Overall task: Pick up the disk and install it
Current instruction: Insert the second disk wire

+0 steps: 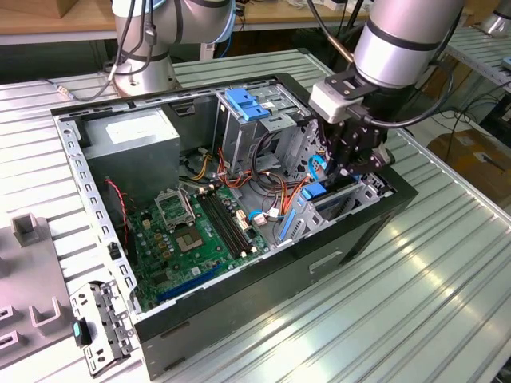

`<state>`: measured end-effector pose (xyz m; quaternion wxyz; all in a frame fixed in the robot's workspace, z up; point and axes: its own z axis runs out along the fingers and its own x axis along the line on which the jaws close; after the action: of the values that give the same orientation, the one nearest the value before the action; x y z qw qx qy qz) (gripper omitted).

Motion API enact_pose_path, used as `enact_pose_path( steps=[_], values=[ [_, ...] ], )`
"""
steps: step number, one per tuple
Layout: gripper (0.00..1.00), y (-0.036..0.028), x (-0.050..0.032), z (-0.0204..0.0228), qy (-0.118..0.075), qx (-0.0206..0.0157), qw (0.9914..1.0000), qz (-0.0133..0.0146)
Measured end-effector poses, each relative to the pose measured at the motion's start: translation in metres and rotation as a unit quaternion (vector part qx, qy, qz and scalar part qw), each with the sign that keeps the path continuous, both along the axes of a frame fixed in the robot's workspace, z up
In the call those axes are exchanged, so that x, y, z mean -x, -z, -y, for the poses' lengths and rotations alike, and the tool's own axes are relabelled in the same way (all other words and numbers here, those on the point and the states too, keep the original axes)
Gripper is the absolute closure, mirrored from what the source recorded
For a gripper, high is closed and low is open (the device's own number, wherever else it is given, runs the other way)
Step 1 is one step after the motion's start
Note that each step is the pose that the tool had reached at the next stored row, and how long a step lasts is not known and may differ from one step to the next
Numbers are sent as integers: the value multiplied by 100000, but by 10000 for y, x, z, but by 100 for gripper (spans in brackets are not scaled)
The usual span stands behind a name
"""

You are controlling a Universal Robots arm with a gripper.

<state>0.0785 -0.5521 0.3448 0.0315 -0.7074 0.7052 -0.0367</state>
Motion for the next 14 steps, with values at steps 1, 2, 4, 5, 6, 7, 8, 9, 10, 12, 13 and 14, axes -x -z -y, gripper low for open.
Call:
enact_pose_path(
  steps=[1,2,4,5,6,7,8,9,10,12,13,14],
  values=[
    [76,-21,0,0,4,-5,100000,1],
    [76,-46,0,0,4,0,100000,-2],
    [76,-94,0,0,-1,1,100000,0],
    [76,-122,0,0,-4,1,100000,-2],
    [76,-128,0,0,-5,-12,100000,6],
    [76,-127,0,0,-7,-24,100000,7],
    [78,-128,0,0,-4,-29,100000,7],
    [85,-129,0,0,-6,-28,100000,8],
    [89,-129,0,0,-8,-35,100000,5],
    [89,-130,0,0,-6,-43,100000,5],
    [89,-130,0,0,-7,-48,100000,5],
    [89,-129,0,0,-6,-60,100000,8]
  ],
)
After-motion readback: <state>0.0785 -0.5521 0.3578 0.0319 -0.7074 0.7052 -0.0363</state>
